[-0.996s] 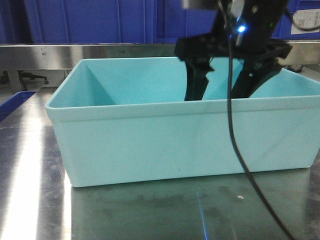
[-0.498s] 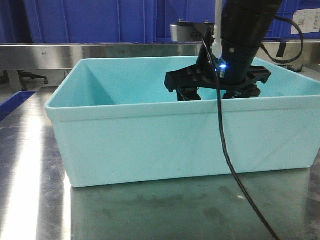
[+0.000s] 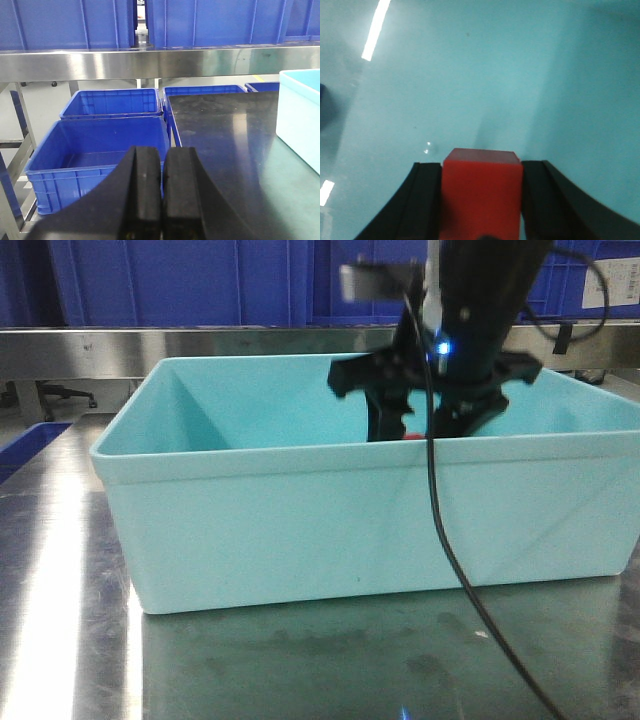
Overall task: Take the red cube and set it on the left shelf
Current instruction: 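Lift the red cube out of the teal bin with the right gripper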
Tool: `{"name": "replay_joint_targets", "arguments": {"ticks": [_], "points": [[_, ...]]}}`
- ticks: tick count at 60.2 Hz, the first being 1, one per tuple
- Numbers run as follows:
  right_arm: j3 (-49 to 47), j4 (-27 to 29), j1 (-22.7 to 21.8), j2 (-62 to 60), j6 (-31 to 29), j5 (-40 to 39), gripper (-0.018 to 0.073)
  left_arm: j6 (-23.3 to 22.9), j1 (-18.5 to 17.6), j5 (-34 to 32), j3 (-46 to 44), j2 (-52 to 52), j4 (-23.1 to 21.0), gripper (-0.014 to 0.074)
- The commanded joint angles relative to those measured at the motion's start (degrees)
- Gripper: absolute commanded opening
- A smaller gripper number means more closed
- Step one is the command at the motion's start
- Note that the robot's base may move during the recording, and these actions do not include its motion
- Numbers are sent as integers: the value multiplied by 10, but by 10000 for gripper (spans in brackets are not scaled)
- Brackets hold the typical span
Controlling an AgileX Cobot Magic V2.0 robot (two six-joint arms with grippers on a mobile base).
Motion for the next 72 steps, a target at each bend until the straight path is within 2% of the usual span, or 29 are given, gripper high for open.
{"name": "replay_joint_targets", "arguments": {"ticks": [1,17,28,47,57,72], "points": [[-27,-3,-2,-70,0,-14,241,0,-1,-50,13,-9,-4,102],[0,-4,-2,-224,0,-30,234,0,-1,-50,13,-9,-4,102],[95,-4,-2,-354,-1,-90,234,0,-1,-50,13,-9,-4,102],[304,-4,-2,-564,-1,-238,234,0,-1,-50,13,-9,-4,102],[384,-4,-2,-655,-1,-270,234,0,-1,-50,13,-9,-4,102],[443,-4,-2,-742,-1,-304,234,0,-1,-50,13,-9,-4,102]]}}
